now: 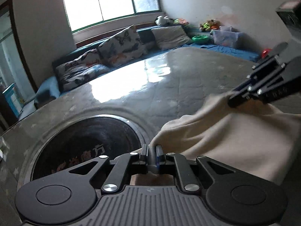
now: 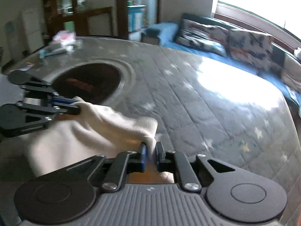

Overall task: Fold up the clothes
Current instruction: 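Lift the hem with both grippers and fold it toward the collar, then lower the folded hem onto the sweatshirt and open both grippers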

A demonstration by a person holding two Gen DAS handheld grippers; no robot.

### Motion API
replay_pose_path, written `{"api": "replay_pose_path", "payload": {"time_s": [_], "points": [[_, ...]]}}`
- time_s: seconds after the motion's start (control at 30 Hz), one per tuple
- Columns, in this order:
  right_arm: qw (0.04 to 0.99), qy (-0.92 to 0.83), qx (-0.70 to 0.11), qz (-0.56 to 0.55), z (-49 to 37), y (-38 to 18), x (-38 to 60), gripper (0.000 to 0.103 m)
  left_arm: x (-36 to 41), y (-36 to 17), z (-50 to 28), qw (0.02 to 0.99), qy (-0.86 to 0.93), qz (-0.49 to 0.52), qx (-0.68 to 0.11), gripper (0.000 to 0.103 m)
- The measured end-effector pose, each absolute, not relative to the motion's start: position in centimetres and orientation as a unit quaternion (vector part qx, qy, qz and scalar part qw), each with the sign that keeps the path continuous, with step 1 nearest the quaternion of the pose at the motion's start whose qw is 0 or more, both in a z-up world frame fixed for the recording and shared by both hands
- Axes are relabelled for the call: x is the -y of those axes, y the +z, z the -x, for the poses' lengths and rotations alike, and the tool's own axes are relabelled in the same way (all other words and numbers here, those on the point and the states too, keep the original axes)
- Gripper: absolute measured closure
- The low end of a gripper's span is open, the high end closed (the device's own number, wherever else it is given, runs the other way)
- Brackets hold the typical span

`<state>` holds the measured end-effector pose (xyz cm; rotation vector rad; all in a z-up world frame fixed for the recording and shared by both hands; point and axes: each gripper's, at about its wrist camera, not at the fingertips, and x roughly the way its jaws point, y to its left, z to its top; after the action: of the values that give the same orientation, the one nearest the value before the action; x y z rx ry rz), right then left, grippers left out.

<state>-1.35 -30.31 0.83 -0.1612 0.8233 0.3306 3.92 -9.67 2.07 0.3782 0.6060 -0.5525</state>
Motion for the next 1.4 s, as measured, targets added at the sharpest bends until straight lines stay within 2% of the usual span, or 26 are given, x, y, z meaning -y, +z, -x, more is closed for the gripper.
{"api": "replay_pose_path", "payload": {"time_s": [0.07, 0.17, 0.3, 0.43, 0.73, 1.03, 1.13, 1.23, 1.4], "points": [[0.903, 0.148, -0.399, 0.064, 1.4, 0.2, 30.9, 0.083, 9.5, 2.2, -4.0, 0.903, -0.259, -0.181, -0.290, 0.082], [0.912, 0.126, -0.387, 0.059, 2.3, 0.7, 31.5, 0.080, 8.8, 3.0, -4.1, 0.909, -0.251, -0.170, -0.286, 0.081], [0.926, 0.124, -0.350, 0.067, 4.2, 2.9, 31.1, 0.080, 9.0, 4.5, -3.6, 0.913, -0.260, -0.145, -0.277, 0.081], [0.921, 0.156, -0.353, 0.058, 3.7, 2.8, 29.6, 0.081, 10.8, 5.0, -3.3, 0.904, -0.295, -0.139, -0.276, 0.081], [0.915, 0.136, -0.375, 0.055, 1.4, -0.6, 27.9, 0.082, 13.4, 2.7, -5.6, 0.894, -0.286, -0.135, -0.317, 0.081], [0.920, 0.122, -0.369, 0.055, 3.9, 0.2, 29.7, 0.082, 13.4, 2.2, -5.9, 0.895, -0.277, -0.131, -0.325, 0.080], [0.920, 0.111, -0.372, 0.051, 4.8, 0.2, 30.7, 0.082, 13.7, 2.1, -5.8, 0.896, -0.273, -0.135, -0.323, 0.078], [0.921, 0.098, -0.377, 0.028, 4.8, -0.3, 32.2, 0.088, 13.8, 2.1, -5.7, 0.897, -0.267, -0.139, -0.322, 0.070], [0.929, 0.085, -0.361, 0.017, 5.6, 1.1, 33.3, 0.088, 13.2, 2.3, -6.0, 0.898, -0.265, -0.124, -0.327, 0.065]]}}
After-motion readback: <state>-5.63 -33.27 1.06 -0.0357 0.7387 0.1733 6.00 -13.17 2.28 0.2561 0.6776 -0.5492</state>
